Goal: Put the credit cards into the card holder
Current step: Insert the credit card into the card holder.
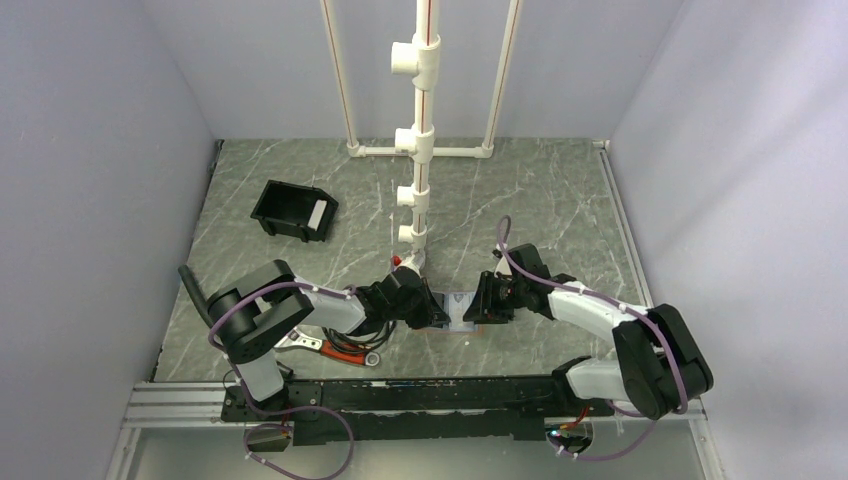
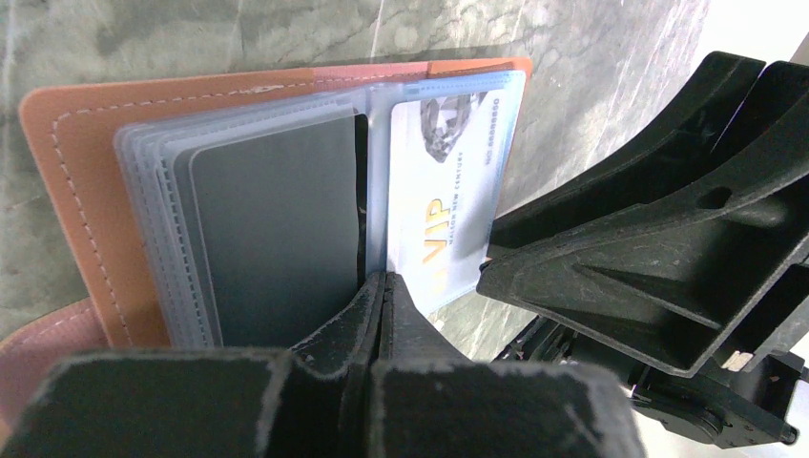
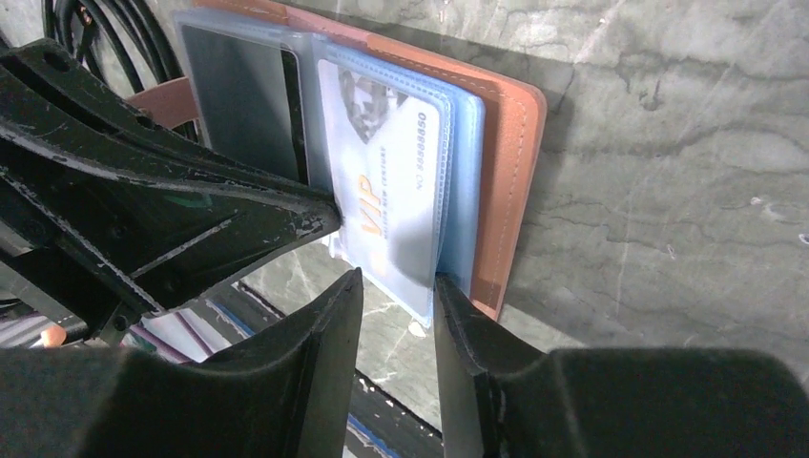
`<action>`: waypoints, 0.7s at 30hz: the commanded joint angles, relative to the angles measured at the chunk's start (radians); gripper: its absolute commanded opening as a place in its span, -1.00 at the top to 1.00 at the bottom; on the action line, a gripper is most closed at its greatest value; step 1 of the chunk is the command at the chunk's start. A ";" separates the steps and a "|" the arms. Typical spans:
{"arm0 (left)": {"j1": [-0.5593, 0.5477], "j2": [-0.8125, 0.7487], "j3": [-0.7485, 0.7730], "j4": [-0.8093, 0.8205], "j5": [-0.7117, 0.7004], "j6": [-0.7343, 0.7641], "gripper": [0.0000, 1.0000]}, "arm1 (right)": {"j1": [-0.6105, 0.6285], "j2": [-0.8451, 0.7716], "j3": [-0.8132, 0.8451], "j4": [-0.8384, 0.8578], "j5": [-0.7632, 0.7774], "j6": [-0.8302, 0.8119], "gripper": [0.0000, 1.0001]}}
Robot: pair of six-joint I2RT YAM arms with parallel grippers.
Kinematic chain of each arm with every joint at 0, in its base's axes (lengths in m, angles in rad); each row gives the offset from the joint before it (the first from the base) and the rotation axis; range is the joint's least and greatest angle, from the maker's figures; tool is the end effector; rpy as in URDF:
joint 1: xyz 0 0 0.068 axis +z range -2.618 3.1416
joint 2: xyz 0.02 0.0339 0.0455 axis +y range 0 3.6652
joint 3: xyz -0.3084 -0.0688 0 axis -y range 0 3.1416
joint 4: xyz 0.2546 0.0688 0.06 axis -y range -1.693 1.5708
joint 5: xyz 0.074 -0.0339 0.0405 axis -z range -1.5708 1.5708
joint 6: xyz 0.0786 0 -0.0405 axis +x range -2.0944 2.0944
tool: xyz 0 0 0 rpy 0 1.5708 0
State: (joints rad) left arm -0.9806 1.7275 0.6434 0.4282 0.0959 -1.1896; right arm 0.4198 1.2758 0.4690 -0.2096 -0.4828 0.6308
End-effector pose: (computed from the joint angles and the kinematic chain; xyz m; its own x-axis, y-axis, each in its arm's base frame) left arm 0.1946 -0.3040 0.1283 -0.9331 -0.2672 -0.2406 0.0083 0.6530 -0.7573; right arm 0.1910 0.1252 0.1441 -0.9715 0.1384 -0.1923 -0.0138 0.7771 0.6292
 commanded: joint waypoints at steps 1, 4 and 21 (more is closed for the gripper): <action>-0.002 0.032 -0.028 -0.127 -0.030 0.044 0.99 | -0.001 -0.024 0.000 0.049 -0.032 0.007 0.30; -0.002 0.032 -0.027 -0.128 -0.029 0.047 0.99 | -0.001 -0.070 0.006 0.021 -0.022 0.002 0.30; 0.001 -0.091 -0.046 -0.106 -0.015 0.066 0.74 | 0.000 0.012 0.014 0.201 -0.198 0.052 0.26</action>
State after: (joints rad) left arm -0.9802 1.6920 0.6323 0.3916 0.0978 -1.1549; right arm 0.4198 1.2659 0.4690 -0.0963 -0.6205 0.6666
